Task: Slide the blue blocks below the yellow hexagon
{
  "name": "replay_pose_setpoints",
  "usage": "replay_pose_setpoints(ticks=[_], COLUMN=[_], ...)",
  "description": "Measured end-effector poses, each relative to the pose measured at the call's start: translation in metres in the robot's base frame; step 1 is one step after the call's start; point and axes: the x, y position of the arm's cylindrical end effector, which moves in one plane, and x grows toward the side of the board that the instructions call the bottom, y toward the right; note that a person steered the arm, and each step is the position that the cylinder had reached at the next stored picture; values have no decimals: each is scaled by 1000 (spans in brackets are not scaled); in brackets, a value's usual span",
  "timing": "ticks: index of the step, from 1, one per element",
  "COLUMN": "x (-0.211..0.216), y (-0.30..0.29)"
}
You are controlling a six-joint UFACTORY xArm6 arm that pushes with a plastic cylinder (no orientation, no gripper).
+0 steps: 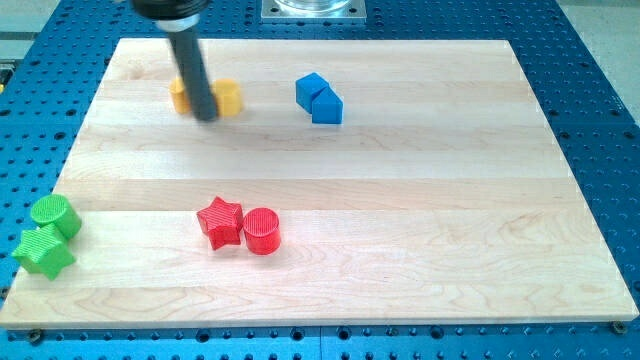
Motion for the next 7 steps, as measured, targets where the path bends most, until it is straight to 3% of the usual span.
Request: replay_pose_setpoints(ticks=[2,5,7], x=[-51,7,15], y=[79,93,170])
